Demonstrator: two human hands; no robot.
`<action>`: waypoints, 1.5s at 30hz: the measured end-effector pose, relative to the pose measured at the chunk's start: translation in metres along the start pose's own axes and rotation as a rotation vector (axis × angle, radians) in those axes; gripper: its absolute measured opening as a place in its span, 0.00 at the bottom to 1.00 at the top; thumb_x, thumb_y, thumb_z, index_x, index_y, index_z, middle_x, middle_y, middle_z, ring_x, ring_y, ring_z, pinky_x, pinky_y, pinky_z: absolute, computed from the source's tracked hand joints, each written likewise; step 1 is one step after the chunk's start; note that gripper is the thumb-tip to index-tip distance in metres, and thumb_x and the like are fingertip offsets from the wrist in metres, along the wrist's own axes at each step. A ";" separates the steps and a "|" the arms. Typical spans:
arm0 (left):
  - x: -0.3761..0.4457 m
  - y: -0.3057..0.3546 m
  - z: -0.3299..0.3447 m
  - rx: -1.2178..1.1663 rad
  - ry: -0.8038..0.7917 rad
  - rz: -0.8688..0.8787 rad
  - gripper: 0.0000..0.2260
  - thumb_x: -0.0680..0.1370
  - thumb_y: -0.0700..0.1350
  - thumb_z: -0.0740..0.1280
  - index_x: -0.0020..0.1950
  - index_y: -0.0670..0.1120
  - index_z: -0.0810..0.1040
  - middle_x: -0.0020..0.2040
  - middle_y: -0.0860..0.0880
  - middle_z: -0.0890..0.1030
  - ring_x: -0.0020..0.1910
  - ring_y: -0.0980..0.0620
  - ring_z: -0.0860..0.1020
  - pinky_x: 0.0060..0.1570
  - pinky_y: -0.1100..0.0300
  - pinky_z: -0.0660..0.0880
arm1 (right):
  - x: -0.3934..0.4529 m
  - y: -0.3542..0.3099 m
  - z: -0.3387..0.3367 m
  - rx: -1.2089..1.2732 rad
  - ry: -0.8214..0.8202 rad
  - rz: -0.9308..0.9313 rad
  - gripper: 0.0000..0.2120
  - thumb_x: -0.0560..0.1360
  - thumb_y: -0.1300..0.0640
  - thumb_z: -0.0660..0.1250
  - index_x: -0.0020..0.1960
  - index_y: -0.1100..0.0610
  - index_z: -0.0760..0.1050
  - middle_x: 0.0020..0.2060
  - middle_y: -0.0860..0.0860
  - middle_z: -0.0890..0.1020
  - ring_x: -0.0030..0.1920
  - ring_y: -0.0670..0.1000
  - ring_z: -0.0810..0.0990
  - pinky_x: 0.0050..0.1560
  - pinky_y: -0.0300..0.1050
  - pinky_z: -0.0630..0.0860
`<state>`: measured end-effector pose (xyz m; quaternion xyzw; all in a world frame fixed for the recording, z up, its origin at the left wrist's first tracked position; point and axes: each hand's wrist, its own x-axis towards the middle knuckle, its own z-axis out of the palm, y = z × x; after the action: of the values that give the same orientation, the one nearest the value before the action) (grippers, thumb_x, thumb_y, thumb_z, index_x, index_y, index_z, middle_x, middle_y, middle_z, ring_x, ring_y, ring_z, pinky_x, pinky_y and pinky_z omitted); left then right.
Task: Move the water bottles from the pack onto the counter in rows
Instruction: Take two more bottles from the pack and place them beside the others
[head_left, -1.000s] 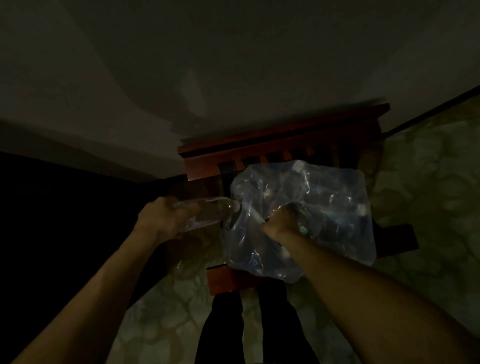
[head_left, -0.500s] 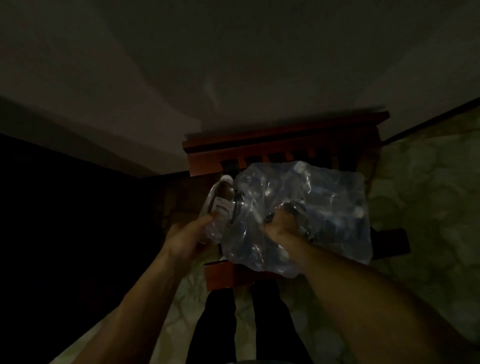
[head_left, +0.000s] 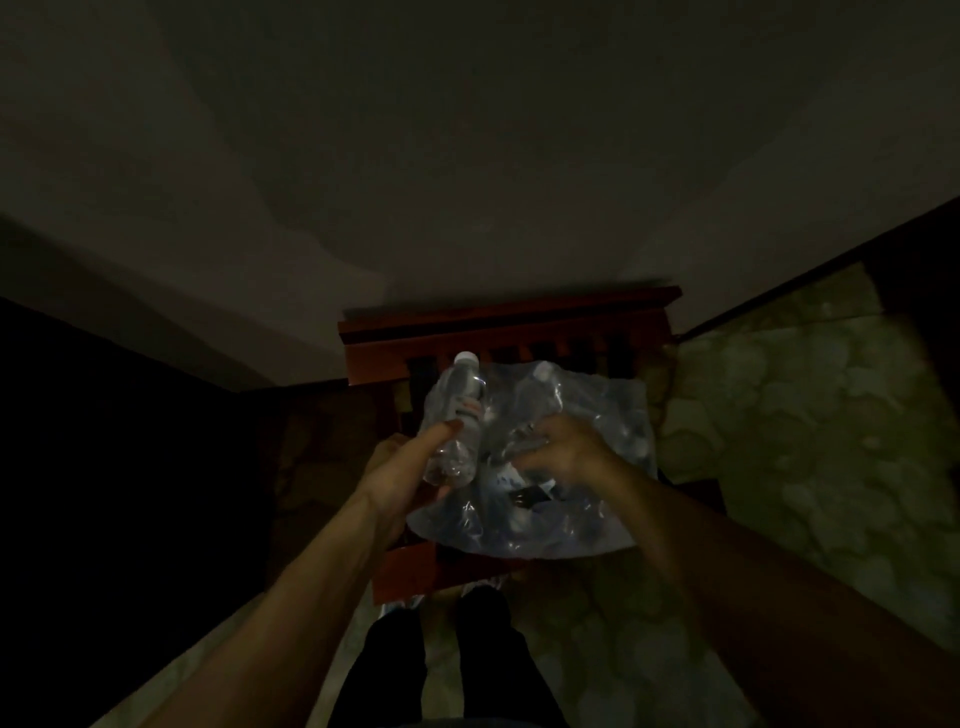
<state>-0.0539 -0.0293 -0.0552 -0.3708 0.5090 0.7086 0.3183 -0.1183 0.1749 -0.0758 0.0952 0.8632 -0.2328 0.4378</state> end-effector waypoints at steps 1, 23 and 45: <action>-0.003 0.002 0.002 0.022 -0.011 0.013 0.23 0.70 0.55 0.75 0.53 0.37 0.83 0.51 0.38 0.85 0.56 0.37 0.82 0.61 0.39 0.77 | -0.007 0.000 -0.006 -0.005 0.024 -0.013 0.17 0.69 0.52 0.76 0.56 0.56 0.78 0.53 0.52 0.81 0.54 0.53 0.80 0.51 0.46 0.78; -0.092 0.098 0.054 0.117 -0.242 0.426 0.23 0.70 0.47 0.76 0.63 0.44 0.77 0.52 0.43 0.86 0.50 0.45 0.86 0.48 0.51 0.82 | -0.164 -0.054 -0.143 0.943 0.529 -0.466 0.19 0.62 0.47 0.80 0.51 0.51 0.82 0.45 0.49 0.87 0.48 0.51 0.86 0.45 0.49 0.82; -0.288 0.108 0.022 0.215 0.133 1.077 0.20 0.72 0.38 0.72 0.63 0.47 0.73 0.53 0.48 0.84 0.50 0.53 0.84 0.46 0.60 0.80 | -0.301 -0.185 -0.104 0.972 0.240 -1.085 0.14 0.69 0.40 0.72 0.47 0.49 0.81 0.44 0.54 0.86 0.45 0.56 0.86 0.45 0.52 0.82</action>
<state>0.0026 -0.0599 0.2465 -0.0674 0.7151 0.6904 -0.0861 -0.0807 0.0754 0.2769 -0.1371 0.6303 -0.7608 0.0719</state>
